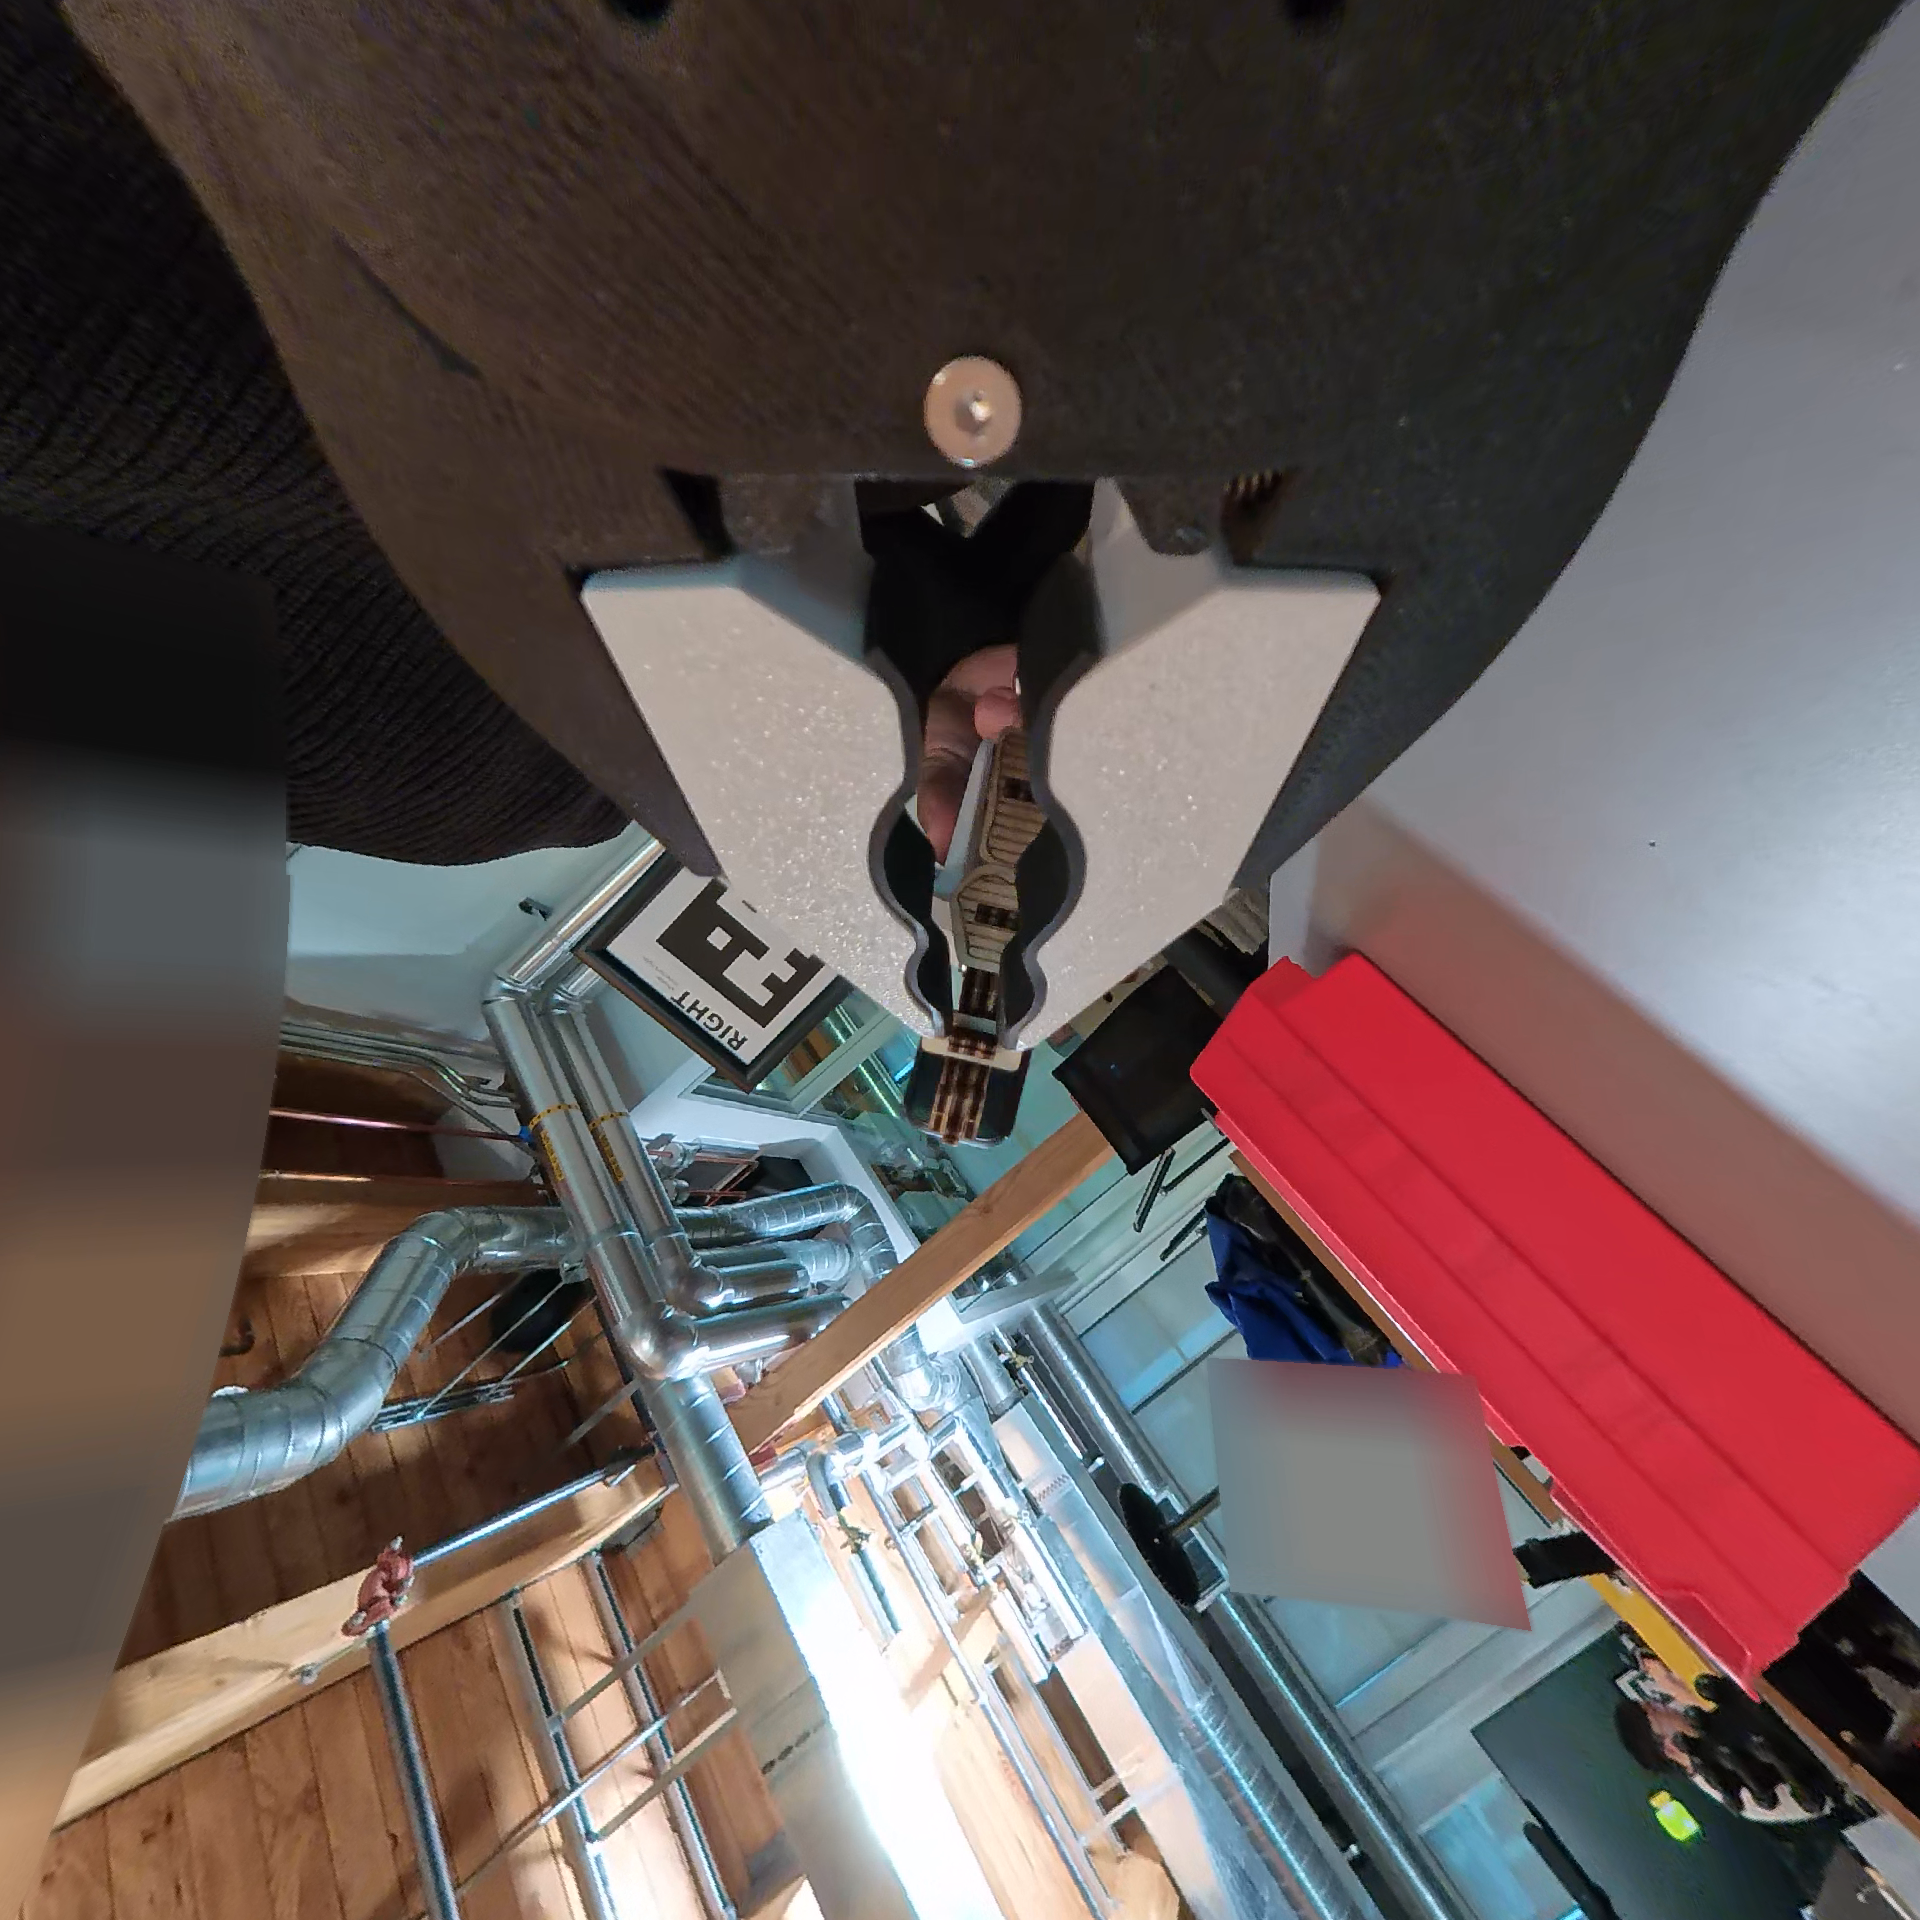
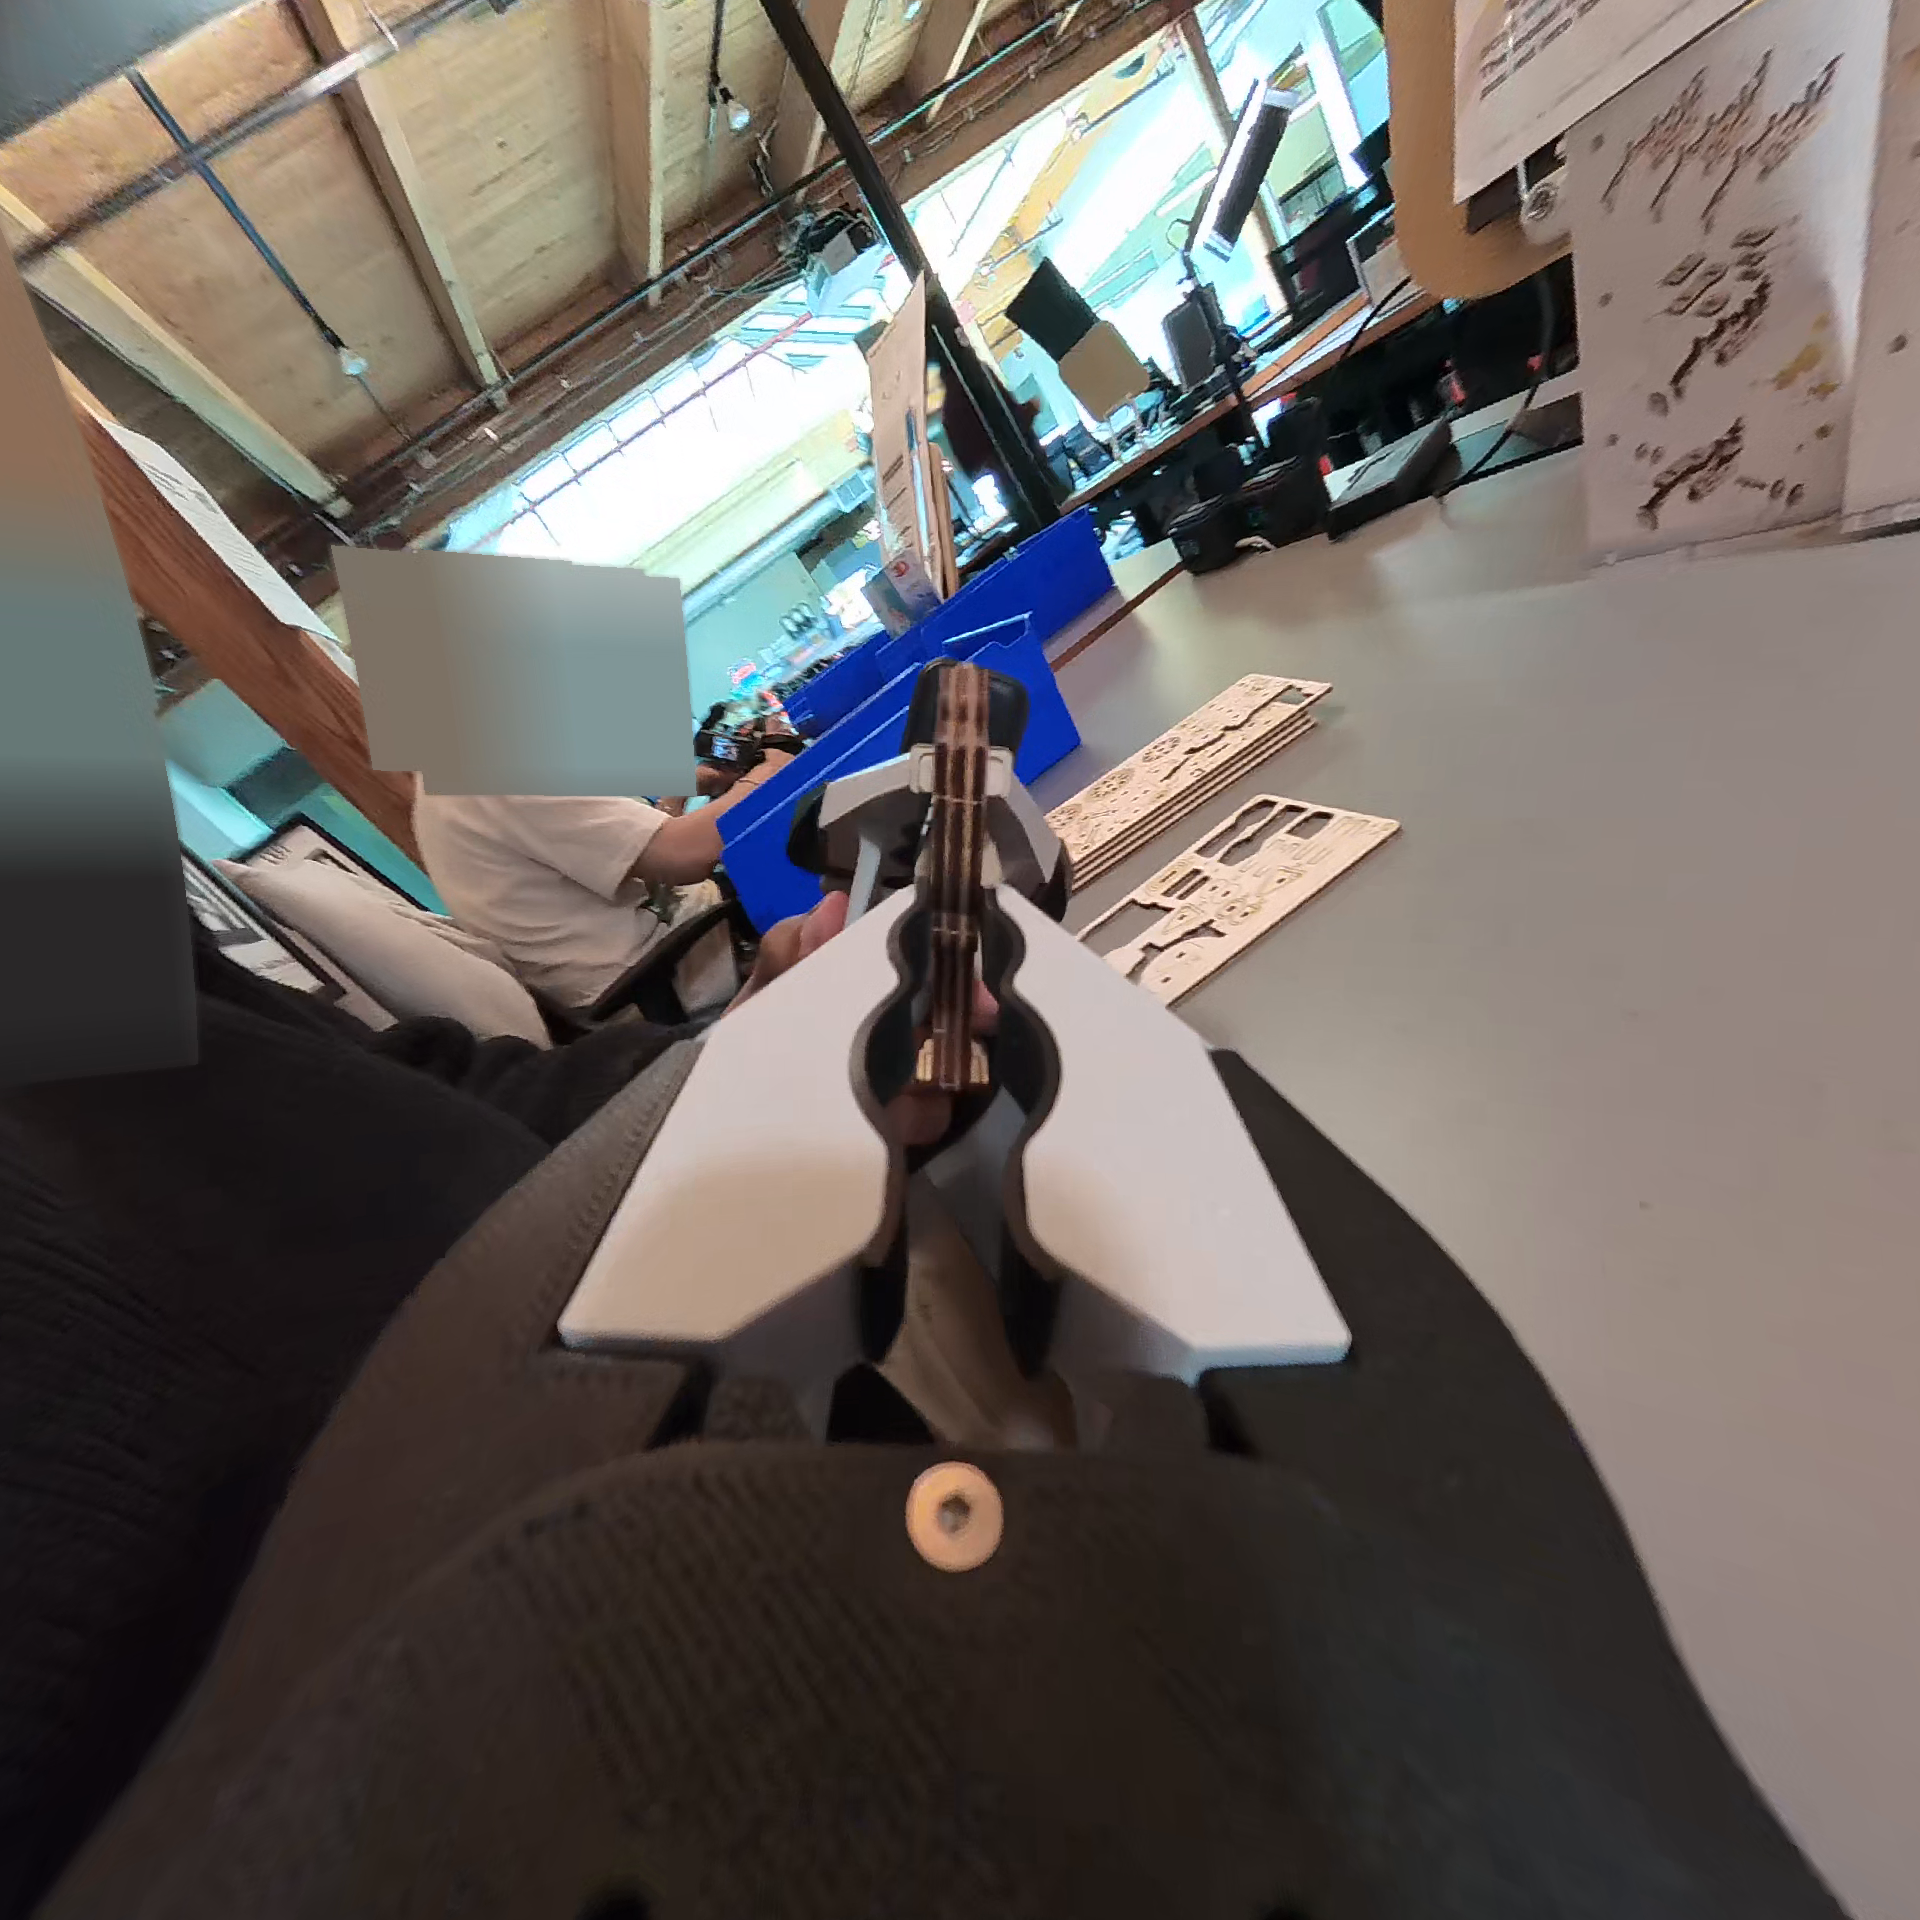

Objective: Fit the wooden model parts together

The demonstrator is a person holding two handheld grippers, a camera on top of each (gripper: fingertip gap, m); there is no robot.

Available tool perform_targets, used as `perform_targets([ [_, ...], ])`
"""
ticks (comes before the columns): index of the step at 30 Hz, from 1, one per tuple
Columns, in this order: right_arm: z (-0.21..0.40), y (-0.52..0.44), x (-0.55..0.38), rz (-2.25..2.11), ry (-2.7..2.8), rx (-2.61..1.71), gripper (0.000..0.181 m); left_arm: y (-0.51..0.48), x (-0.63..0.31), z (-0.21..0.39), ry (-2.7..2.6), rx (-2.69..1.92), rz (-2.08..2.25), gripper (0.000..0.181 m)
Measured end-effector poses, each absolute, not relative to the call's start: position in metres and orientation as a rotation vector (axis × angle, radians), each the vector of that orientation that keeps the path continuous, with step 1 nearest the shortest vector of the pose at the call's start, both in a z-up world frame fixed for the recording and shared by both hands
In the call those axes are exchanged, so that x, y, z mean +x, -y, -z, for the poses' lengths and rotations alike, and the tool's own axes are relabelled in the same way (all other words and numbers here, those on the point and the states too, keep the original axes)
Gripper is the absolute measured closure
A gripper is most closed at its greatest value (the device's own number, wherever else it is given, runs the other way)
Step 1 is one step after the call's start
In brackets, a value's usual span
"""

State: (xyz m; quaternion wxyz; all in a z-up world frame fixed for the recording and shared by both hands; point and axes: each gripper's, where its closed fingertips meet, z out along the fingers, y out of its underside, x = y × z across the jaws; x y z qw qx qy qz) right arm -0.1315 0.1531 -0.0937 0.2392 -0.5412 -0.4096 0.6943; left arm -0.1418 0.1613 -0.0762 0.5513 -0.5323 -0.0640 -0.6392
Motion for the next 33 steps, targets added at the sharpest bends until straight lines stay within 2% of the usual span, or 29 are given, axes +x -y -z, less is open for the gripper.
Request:
perform_targets([
  [12,0.088,-0.150,-0.129,-2.110,1.042,-1.514,0.174,-0.159,-0.139,0.072,0.088,-1.275,1.497,0.175],
  [15,0.077,-0.161,-0.125,-2.258,0.885,-1.502,0.174,-0.158,-0.139,0.069,0.095,-1.245,1.527,0.152],
  [18,0.069,-0.179,-0.120,-2.346,0.724,-1.473,0.174,-0.158,-0.136,0.067,0.087,-1.238,1.534,0.145],
  [33,0.054,-0.182,-0.119,-2.295,0.429,-1.313,0.174,-0.155,-0.118,0.061,0.130,-1.164,1.550,0.150],
])
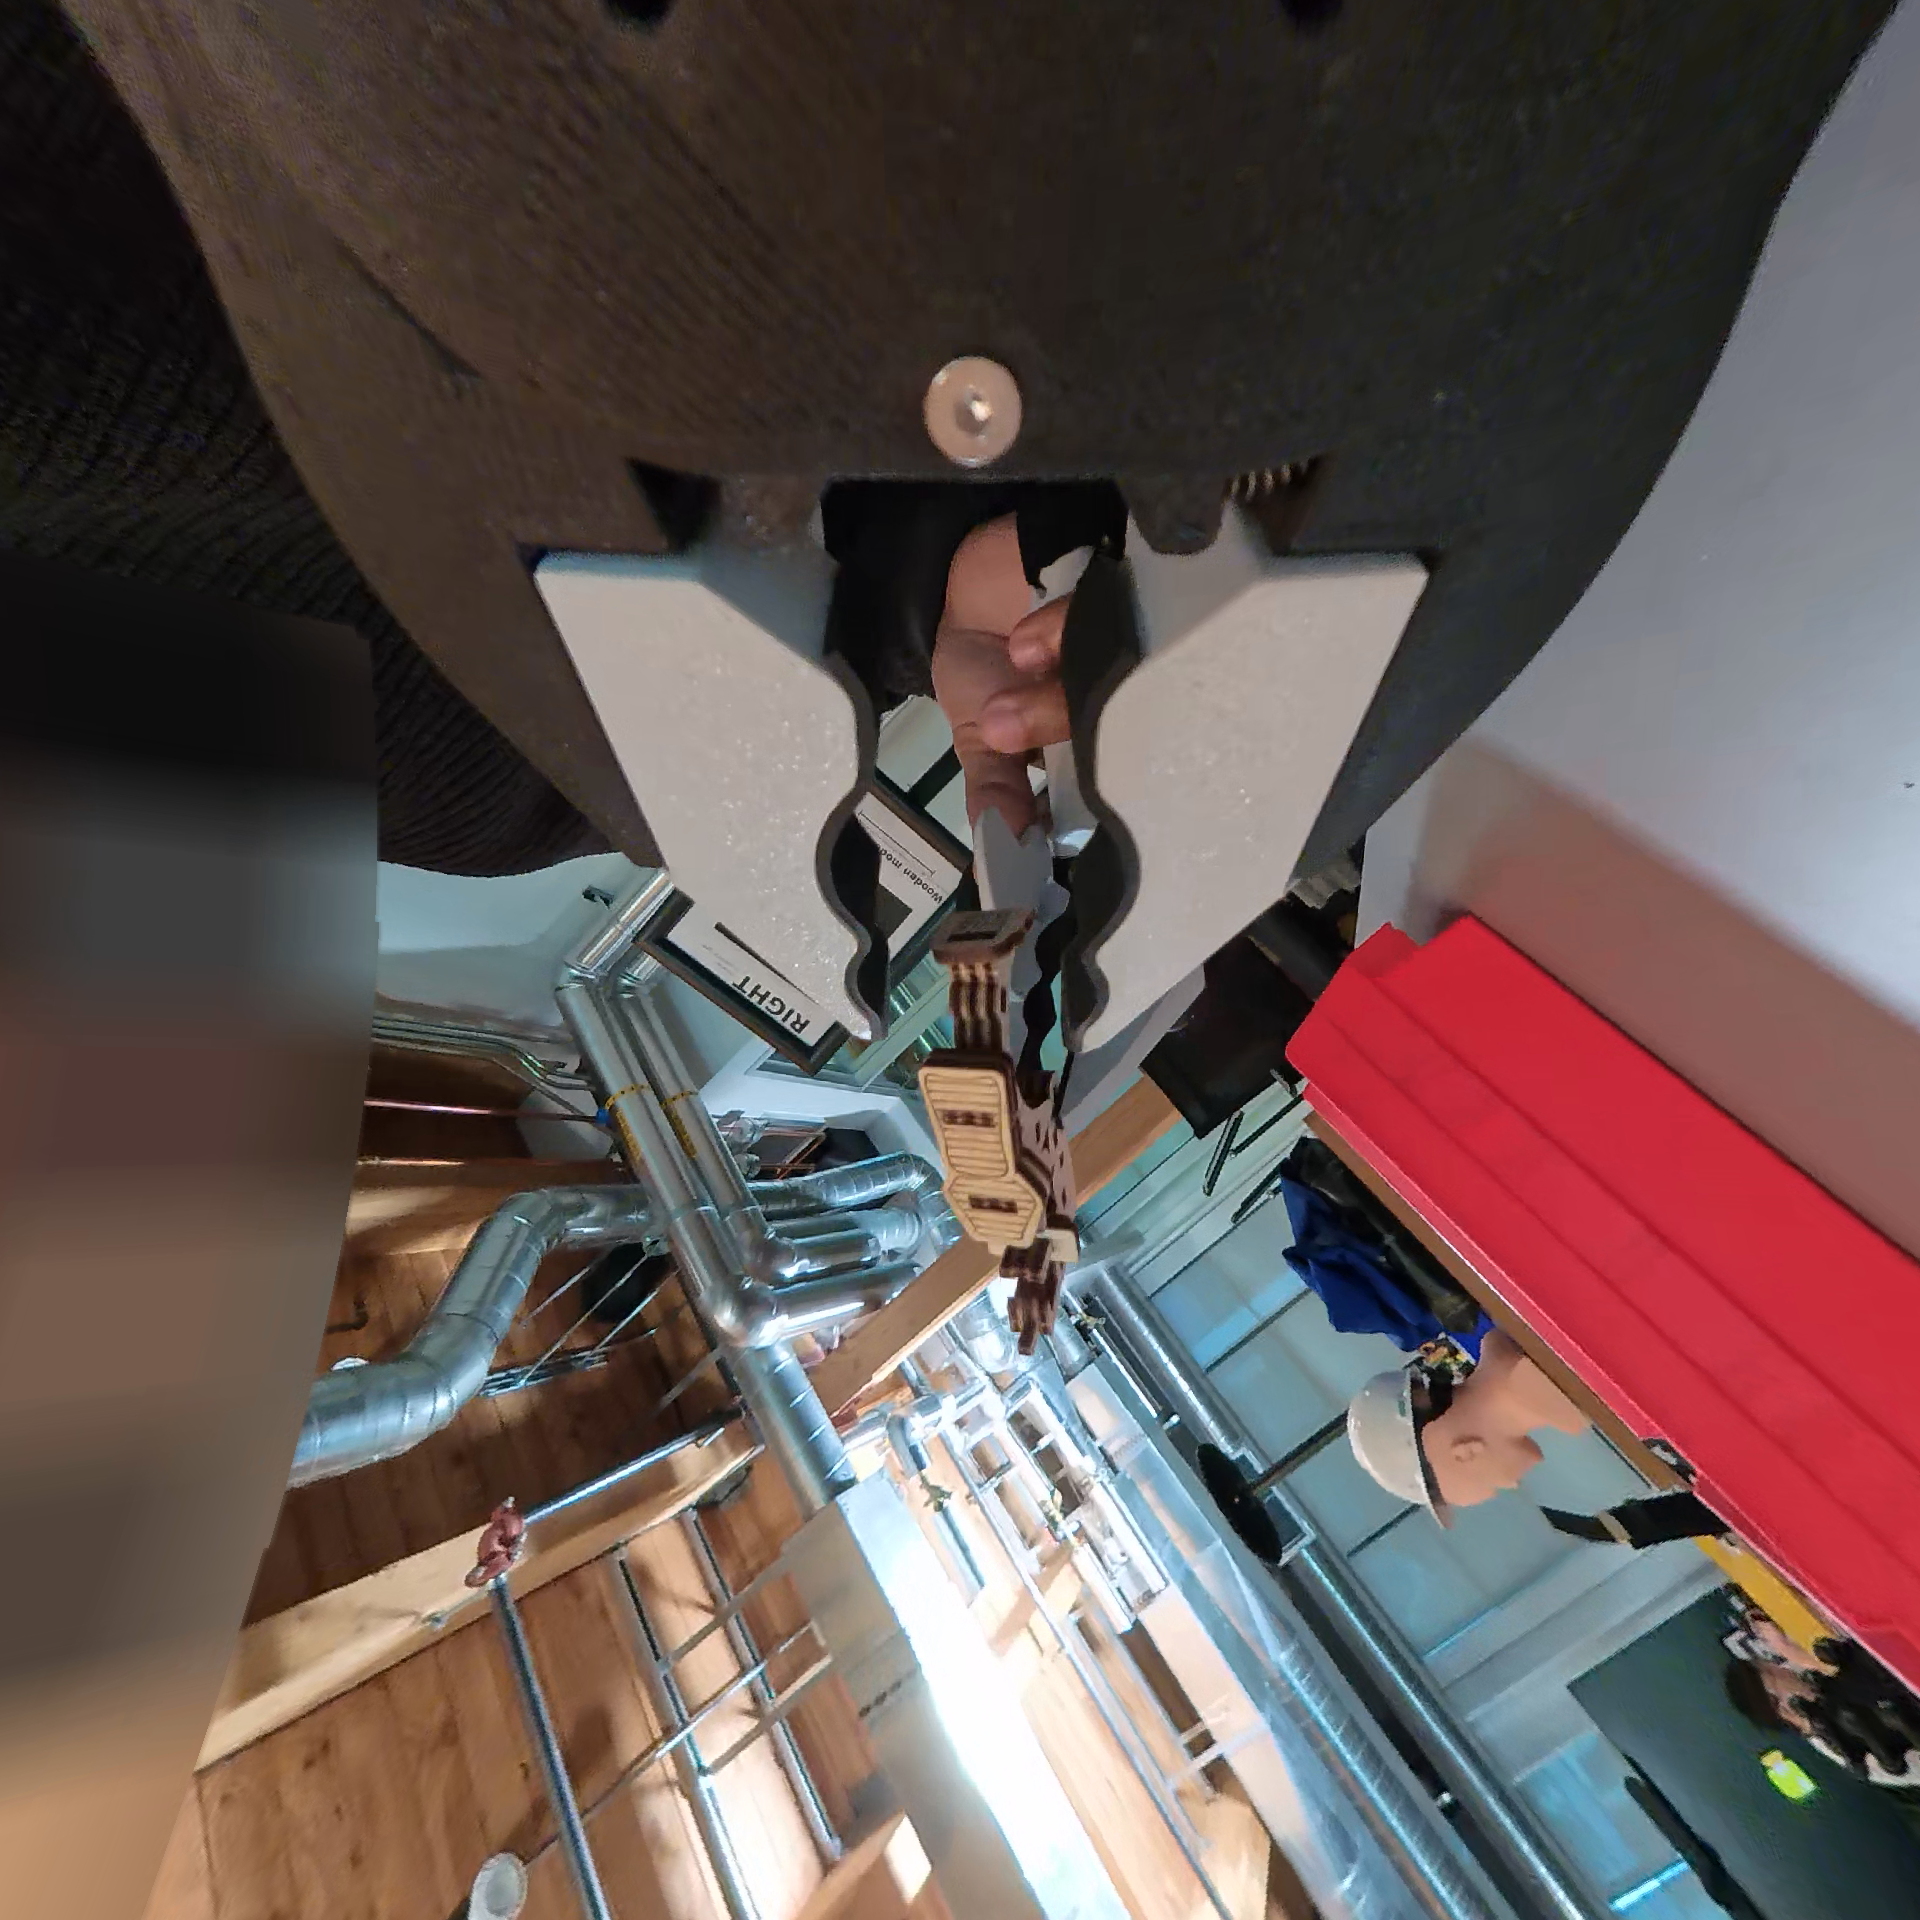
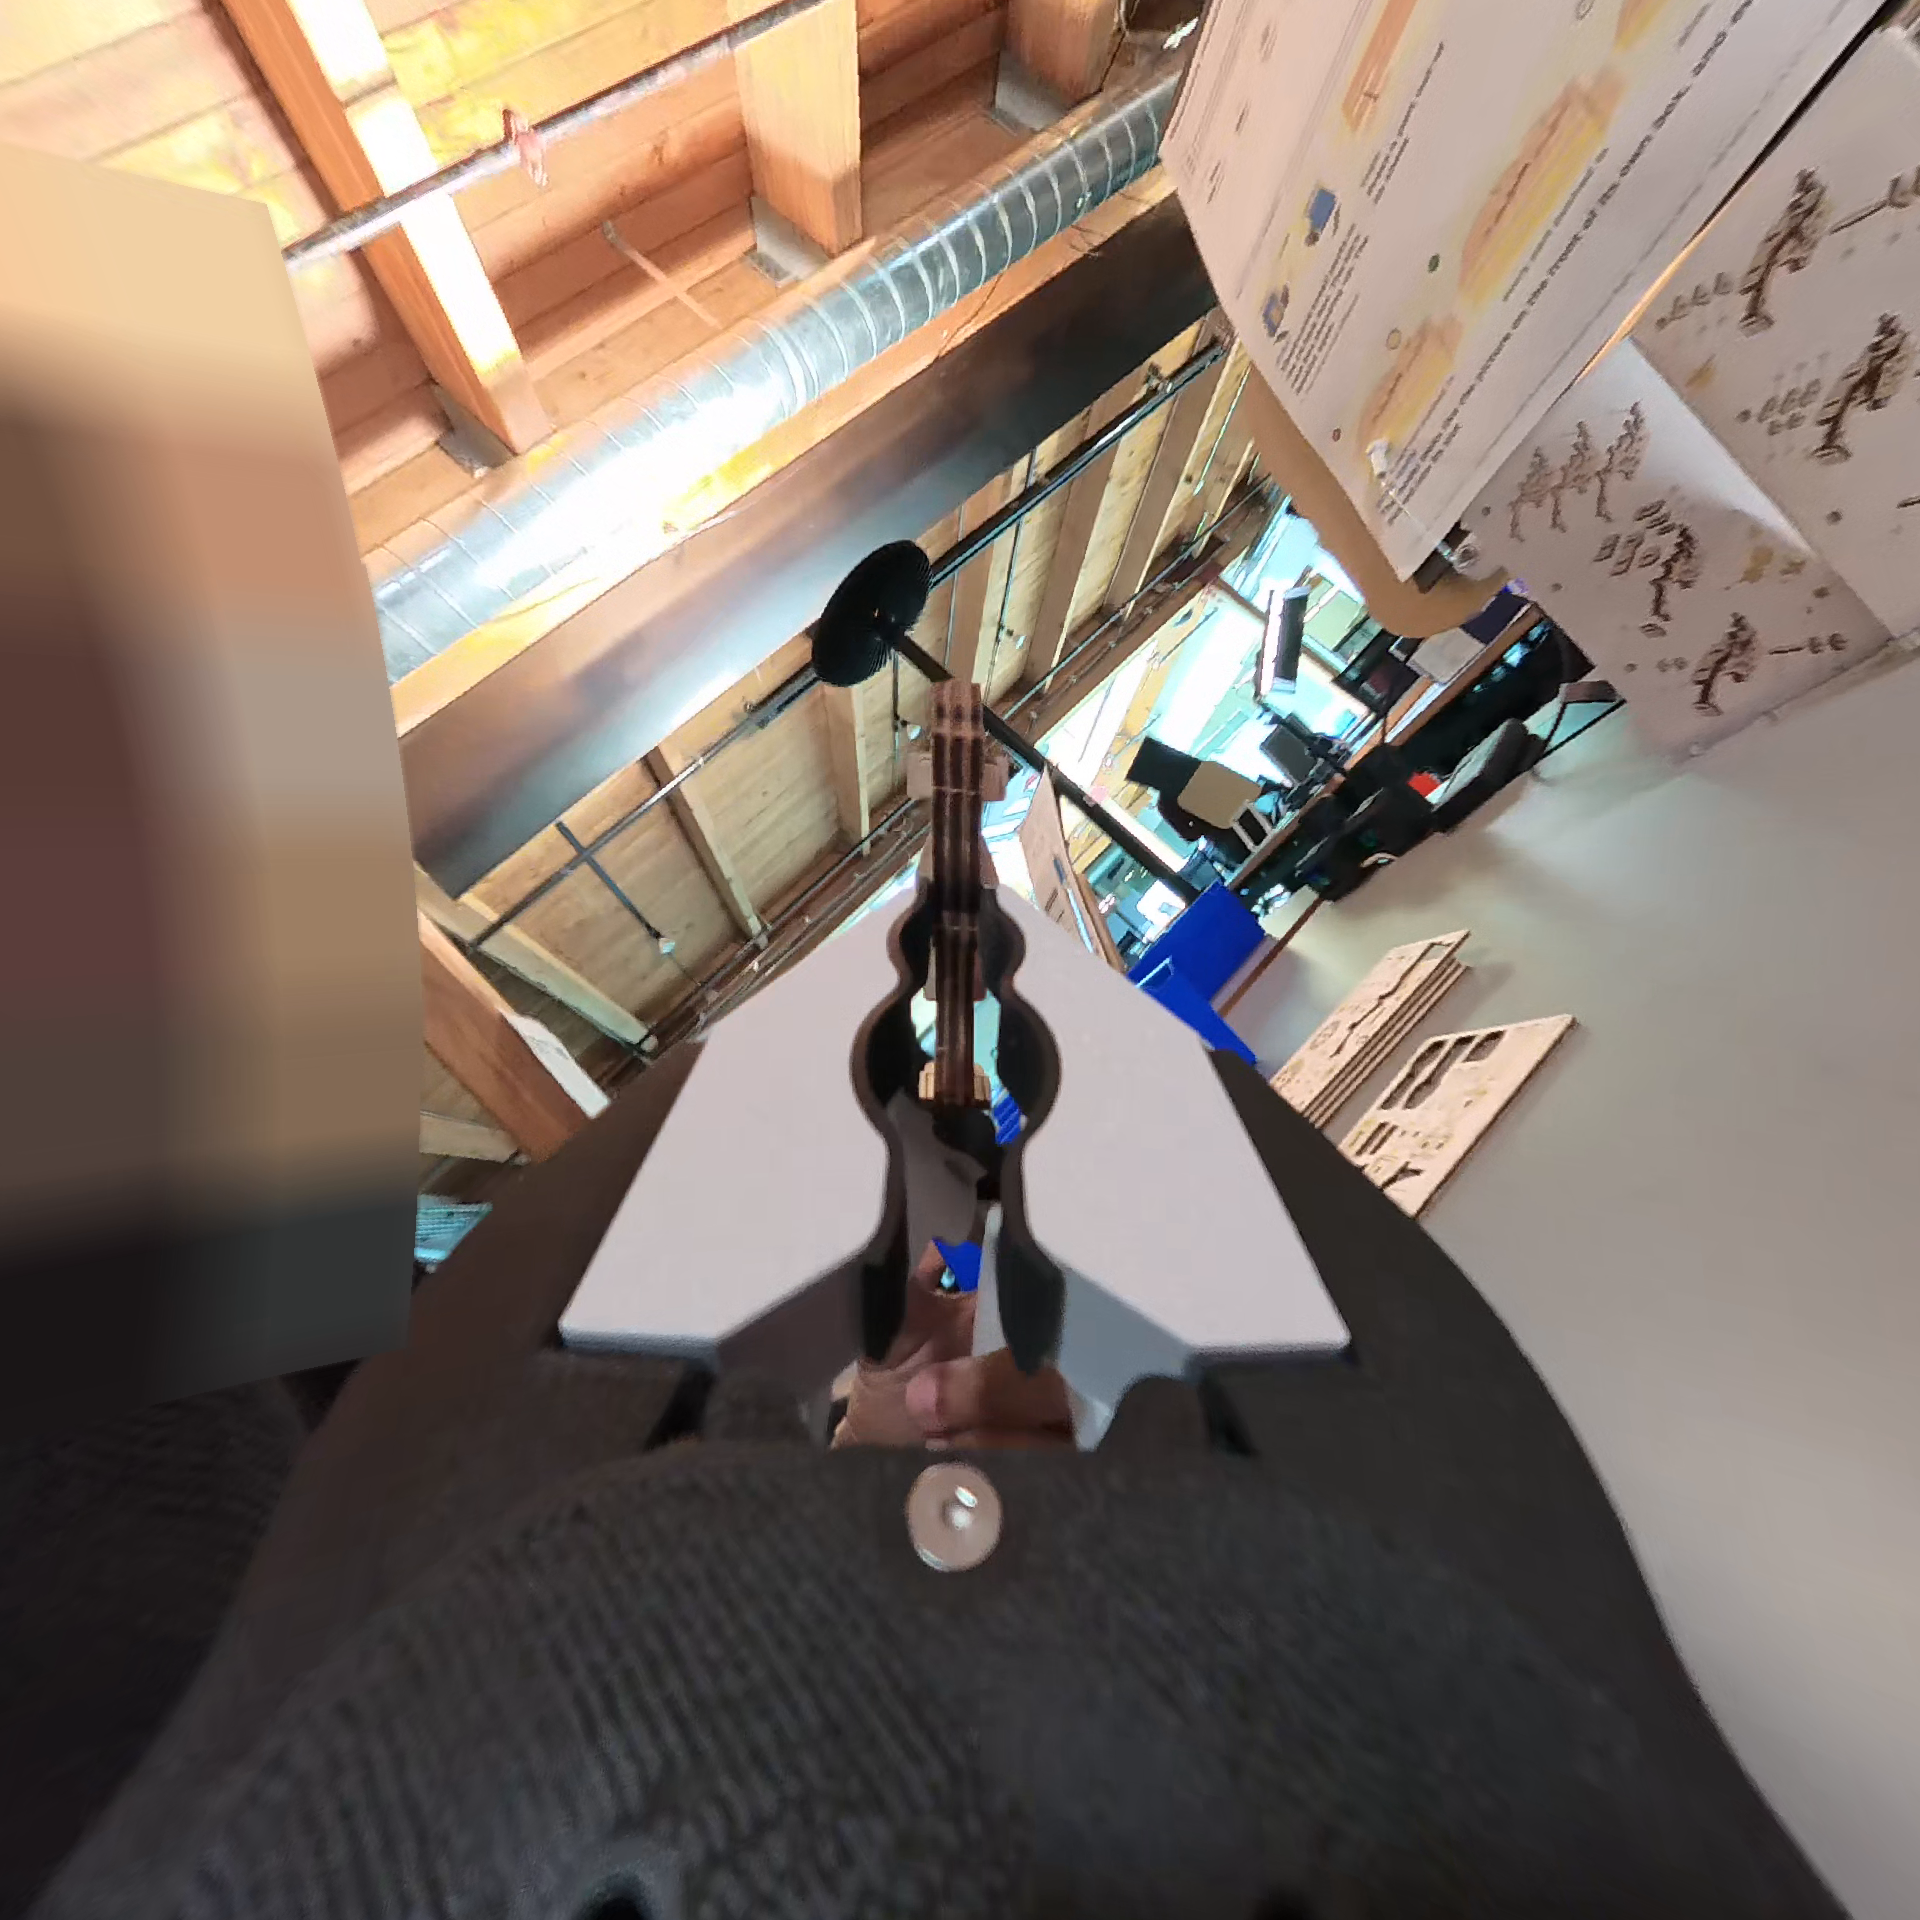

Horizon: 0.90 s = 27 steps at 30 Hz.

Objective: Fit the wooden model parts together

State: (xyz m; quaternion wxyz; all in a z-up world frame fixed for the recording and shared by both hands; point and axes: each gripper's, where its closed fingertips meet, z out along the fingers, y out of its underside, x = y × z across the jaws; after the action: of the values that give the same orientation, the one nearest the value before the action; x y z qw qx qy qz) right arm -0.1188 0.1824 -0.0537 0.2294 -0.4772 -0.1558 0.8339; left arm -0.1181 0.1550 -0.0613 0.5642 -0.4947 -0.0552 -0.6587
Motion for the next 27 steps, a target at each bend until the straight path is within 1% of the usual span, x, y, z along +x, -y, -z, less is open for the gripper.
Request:
perform_targets([
  [7,0.059,-0.181,-0.121,-2.293,0.436,-1.349,0.174,-0.155,-0.131,0.063,0.172,-1.154,1.499,0.168],
  [12,0.059,-0.184,-0.121,-2.264,0.432,-1.346,0.174,-0.155,-0.130,0.064,0.156,-1.165,1.509,0.164],
  [15,0.057,-0.189,-0.117,-2.268,0.405,-1.330,0.174,-0.156,-0.126,0.065,0.148,-1.178,1.524,0.152],
  [17,0.056,-0.192,-0.114,-2.278,0.377,-1.321,0.174,-0.157,-0.120,0.067,0.139,-1.198,1.540,0.149],
  [23,0.051,-0.195,-0.108,-2.237,0.326,-1.279,0.174,-0.159,-0.100,0.074,0.133,-1.245,1.533,0.149],
  [27,0.048,-0.189,-0.106,-2.294,0.282,-1.242,0.174,-0.160,-0.099,0.078,0.180,-1.244,1.508,0.156],
])
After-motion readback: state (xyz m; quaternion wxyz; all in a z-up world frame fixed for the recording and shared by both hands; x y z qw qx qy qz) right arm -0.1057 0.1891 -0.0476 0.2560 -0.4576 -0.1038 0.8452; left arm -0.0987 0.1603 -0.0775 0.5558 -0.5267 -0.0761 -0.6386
